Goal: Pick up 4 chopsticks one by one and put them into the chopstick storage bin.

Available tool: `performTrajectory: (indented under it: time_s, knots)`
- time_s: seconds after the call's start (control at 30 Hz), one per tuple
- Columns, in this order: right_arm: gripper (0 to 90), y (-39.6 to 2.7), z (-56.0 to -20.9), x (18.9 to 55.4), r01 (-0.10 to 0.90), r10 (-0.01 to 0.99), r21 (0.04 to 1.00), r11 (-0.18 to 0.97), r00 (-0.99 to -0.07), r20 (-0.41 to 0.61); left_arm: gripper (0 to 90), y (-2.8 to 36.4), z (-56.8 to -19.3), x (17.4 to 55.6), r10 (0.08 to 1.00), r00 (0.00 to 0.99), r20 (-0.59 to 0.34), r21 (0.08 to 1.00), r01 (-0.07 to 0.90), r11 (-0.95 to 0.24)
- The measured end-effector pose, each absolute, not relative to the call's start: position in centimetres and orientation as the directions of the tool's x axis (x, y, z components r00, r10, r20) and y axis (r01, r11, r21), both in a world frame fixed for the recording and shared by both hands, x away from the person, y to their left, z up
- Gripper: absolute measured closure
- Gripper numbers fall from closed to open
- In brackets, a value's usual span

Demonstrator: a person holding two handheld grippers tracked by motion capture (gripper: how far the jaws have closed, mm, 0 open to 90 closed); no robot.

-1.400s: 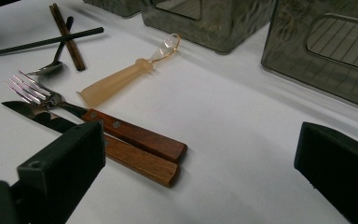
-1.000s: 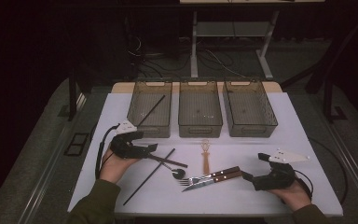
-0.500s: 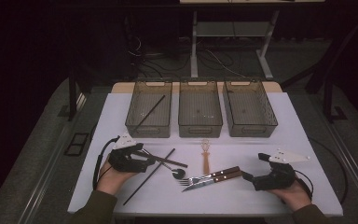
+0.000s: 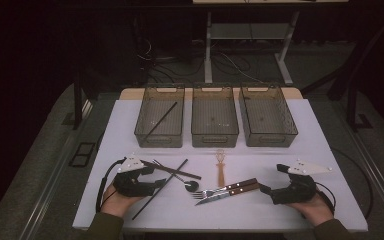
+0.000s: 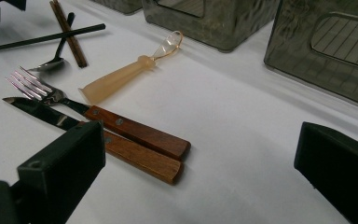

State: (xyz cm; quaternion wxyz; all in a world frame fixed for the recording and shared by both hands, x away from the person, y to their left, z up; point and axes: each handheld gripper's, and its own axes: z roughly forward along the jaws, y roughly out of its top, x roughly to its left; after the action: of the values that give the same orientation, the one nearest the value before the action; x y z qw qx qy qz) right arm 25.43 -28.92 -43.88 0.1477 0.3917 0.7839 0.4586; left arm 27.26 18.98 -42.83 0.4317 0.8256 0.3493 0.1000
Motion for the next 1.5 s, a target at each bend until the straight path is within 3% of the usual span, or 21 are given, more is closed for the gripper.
performTrajectory:
  time_s: [0.33,0.57,1.13,1.5]
  knots:
    - [1.6,-28.9,-43.9,25.4,0.477,0.749,0.836,0.273,-0.651,0.126,62.7,18.6,-43.7,27.2,0.651,0.742,-0.161,0.729,0.534,-0.428]
    - [1.5,-28.9,-43.9,25.4,0.477,0.748,0.834,0.278,-0.652,0.123,70.5,18.2,-44.0,27.2,0.638,0.754,-0.157,0.704,0.539,-0.463]
    - [1.6,-28.8,-43.9,25.4,0.476,0.748,0.834,0.279,-0.652,0.121,82.7,17.3,-44.3,27.0,0.652,0.753,-0.09,0.658,0.536,-0.528]
    - [1.6,-28.8,-43.9,25.4,0.477,0.747,0.833,0.281,-0.653,0.122,85.9,17.2,-44.1,27.3,0.651,0.755,-0.08,0.644,0.538,-0.544]
